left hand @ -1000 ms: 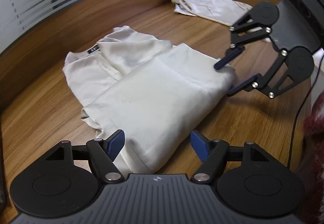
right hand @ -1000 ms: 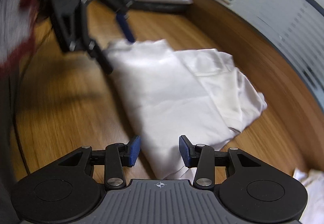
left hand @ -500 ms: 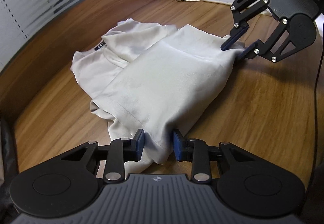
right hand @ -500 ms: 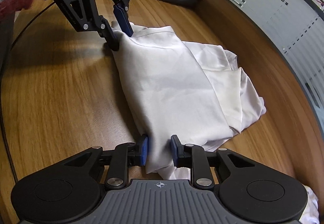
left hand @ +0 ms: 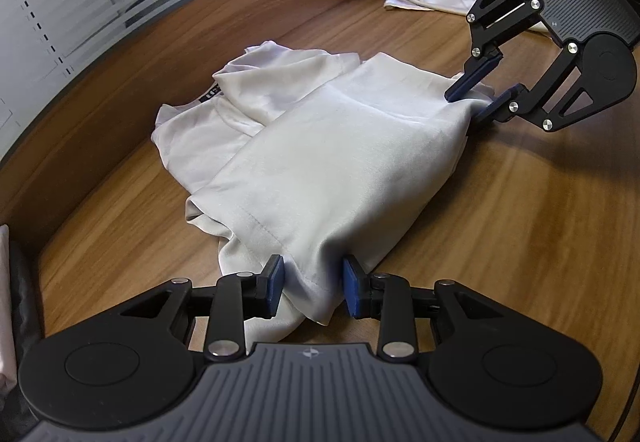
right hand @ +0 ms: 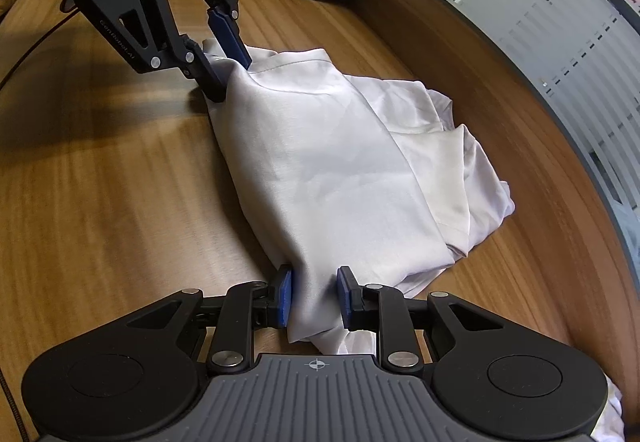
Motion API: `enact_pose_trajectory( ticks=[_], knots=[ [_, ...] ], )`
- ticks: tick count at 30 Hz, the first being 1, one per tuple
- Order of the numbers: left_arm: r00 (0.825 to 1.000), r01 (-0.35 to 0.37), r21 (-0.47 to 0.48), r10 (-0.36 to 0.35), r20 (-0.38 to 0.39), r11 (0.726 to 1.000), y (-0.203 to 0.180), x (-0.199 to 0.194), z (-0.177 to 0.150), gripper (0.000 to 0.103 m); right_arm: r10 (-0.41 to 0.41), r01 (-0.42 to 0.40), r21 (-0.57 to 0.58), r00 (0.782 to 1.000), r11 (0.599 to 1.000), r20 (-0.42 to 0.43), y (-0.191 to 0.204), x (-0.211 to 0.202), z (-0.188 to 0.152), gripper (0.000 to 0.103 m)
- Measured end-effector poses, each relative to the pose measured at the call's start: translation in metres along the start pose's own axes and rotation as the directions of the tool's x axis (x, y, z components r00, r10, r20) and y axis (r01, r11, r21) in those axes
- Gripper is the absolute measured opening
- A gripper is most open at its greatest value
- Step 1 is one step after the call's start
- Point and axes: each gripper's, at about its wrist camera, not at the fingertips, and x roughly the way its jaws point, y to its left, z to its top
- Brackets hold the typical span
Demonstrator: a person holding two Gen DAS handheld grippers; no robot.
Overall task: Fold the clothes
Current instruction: 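Grasp the folded bundle edge with both grippers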
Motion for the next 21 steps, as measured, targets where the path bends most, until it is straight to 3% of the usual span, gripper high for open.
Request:
enact_pose_trajectory(
  ticks=[15, 17, 19, 21],
  knots=[
    [0.999, 0.054, 0.037, -0.053, -0.01, 0.998, 0.009, 0.003, -0.005, 0.044, 0.008, -0.007, -0.021, 1.0, 1.0, 0.008, 0.013, -0.012, -0.009, 0.026],
    [0.998, 0.058, 0.036, -0.057, -0.012, 0.998, 0.01, 0.002, -0.007, 0.038, 0.013, -0.013, -0.015, 1.0, 1.0, 0.009, 0.014, -0.014, -0.009, 0.025],
    [0.998, 0.058, 0.035, -0.058, -0.017, 0.998, 0.01, 0.001, -0.005, 0.013, 0.027, -0.027, -0.01, 1.0, 1.0, 0.007, 0.015, -0.017, -0.009, 0.019],
    [0.999, 0.053, 0.033, -0.053, 0.0, 0.998, 0.011, -0.003, -0.002, 0.009, 0.032, -0.032, -0.013, 0.999, 0.999, 0.013, 0.017, -0.022, -0.008, 0.01]
  ],
)
